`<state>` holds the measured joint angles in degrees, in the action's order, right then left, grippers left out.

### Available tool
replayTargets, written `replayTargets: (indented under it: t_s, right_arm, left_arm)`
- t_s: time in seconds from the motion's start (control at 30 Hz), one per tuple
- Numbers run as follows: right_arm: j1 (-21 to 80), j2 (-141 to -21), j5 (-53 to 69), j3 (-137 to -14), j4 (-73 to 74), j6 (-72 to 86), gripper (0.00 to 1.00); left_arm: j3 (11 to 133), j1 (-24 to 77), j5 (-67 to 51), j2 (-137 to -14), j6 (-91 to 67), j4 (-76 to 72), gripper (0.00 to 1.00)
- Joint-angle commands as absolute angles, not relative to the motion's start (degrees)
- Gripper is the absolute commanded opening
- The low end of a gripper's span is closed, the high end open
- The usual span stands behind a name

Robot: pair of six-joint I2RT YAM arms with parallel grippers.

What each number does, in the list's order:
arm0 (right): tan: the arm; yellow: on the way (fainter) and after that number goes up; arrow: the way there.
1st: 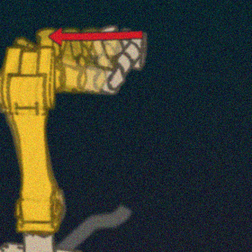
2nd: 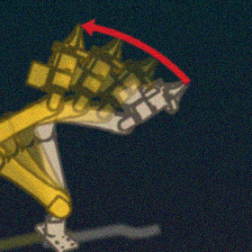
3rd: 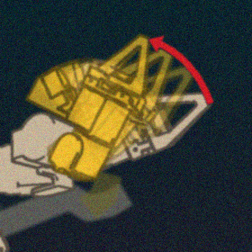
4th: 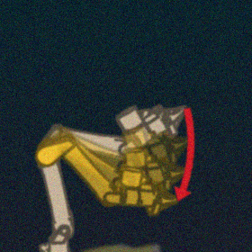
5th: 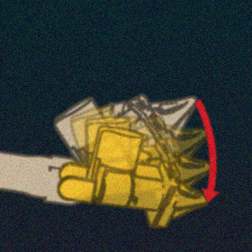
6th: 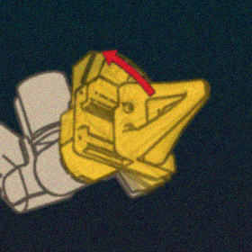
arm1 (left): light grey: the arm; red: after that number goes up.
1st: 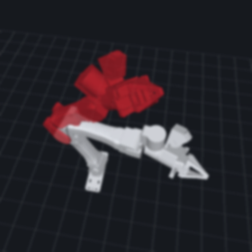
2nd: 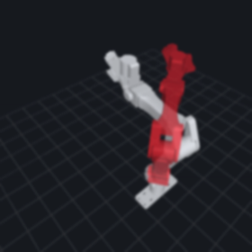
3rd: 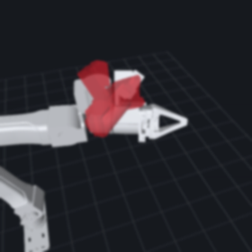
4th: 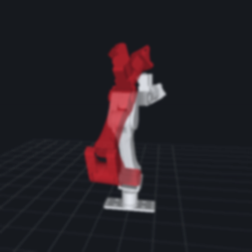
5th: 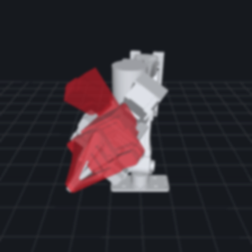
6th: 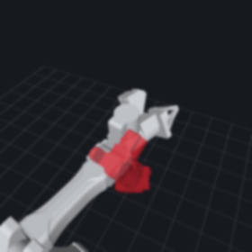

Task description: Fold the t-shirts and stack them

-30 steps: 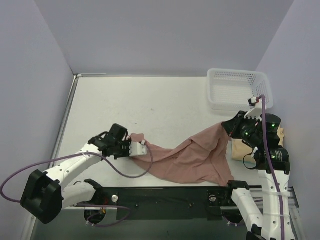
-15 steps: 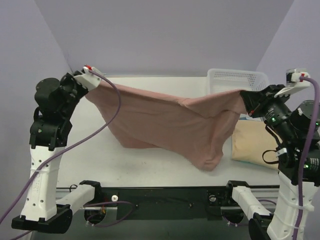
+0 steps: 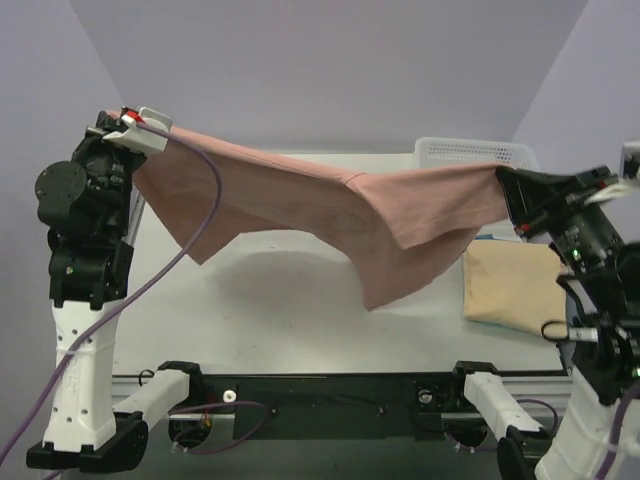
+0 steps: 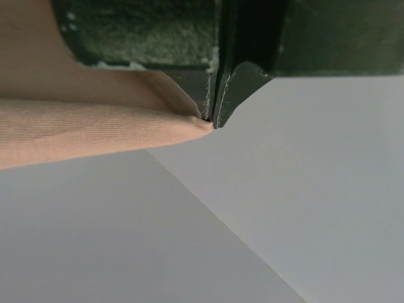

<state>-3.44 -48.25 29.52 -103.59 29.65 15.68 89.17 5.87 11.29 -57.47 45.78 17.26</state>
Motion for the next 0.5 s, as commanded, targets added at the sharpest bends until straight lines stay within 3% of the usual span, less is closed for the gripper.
replayTargets:
  t_s: [0.0, 0.17, 0.27, 0.37, 0.47]
  right_arm:
    - [-3.95, -63.42, 35.84, -102.56, 13.92, 22.22, 0.0]
    - [-3.78, -81.71, 37.62, -110.72, -4.08, 33.28, 0.0]
    - [-3.69, -96.01, 37.71, -123.69, -7.82, 42.08, 0.0]
    - [-3.43, -107.89, 36.83, -139.85, -9.67, 48.85, 0.0]
    - [-3.6, -112.49, 33.15, -147.65, -12.29, 50.71, 0.0]
  left_arm:
    - [90.25, 2.3, 8.55, -68.43, 46.24, 8.36, 0.0]
    - [104.56, 0.26, 5.89, -84.53, 43.06, 3.44, 0.0]
    - [109.41, 0.26, 5.27, -92.95, 46.22, -6.38, 0.0]
    - [123.94, -2.54, 5.89, -100.7, 43.96, -6.33, 0.0]
    - [139.62, -3.78, 6.15, -111.14, 43.42, -3.7, 0.0]
